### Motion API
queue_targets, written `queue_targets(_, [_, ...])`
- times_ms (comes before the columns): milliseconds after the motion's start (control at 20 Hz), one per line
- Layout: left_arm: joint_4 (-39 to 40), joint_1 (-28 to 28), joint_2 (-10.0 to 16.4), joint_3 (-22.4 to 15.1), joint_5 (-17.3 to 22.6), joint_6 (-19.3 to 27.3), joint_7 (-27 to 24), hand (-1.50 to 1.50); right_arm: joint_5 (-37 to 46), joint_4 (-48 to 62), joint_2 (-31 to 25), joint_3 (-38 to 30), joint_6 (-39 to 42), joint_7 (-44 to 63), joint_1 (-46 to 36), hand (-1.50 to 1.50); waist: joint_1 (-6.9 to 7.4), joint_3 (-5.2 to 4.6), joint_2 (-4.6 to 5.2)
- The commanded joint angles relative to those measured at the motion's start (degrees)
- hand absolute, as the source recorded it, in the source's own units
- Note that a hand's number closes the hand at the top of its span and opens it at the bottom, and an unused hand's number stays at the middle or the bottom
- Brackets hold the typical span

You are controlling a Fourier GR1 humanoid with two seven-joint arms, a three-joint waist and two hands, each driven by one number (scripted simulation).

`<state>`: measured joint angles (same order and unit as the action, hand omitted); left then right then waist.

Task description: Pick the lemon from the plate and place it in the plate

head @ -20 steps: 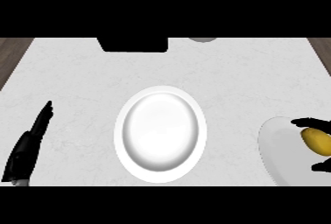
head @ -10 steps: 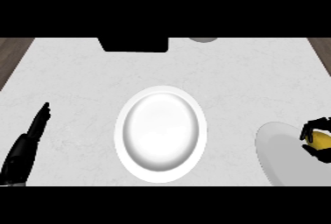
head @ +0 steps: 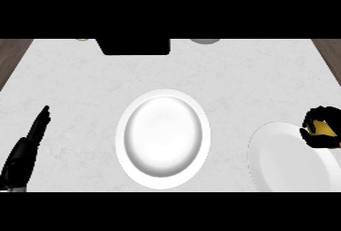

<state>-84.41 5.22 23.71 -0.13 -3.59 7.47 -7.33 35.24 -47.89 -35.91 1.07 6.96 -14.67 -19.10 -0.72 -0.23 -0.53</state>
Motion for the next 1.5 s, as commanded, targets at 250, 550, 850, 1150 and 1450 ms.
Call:
queue_targets(250, [-1.33, 0.73, -1.15, 0.27, -1.03, 1.12, 0.59, 0.0, 3.13, -27.19, 0.71, -2.09, -12.42, 14.58, 6.98, 1.5, -1.66, 0.05, -0.35])
queue_targets(550, [-2.06, 2.16, -0.95, 0.74, -0.62, 0.14, 0.32, 0.0, 2.02, -48.37, 1.97, -2.0, -15.18, 13.56, 12.87, 1.5, -1.39, 0.15, -0.27])
queue_targets(850, [0.93, 0.51, -2.53, 0.17, -2.52, 1.46, -1.07, 0.0, -3.78, -70.21, 5.76, 3.77, -5.29, 23.38, 14.98, 1.5, -0.73, 0.09, 0.03])
queue_targets(1150, [-0.51, -0.6, -2.36, -0.05, -2.37, -1.17, -0.13, 0.0, -0.56, -79.17, 9.77, 12.0, 1.24, 38.26, 6.9, 1.5, 1.11, 0.14, 0.45])
queue_targets(1450, [-1.83, -1.86, -1.34, 1.17, -1.75, -3.38, 2.08, 0.0, 4.74, -72.1, 21.57, 21.81, 2.31, 51.02, -6.52, 1.5, 1.96, 0.14, 0.57])
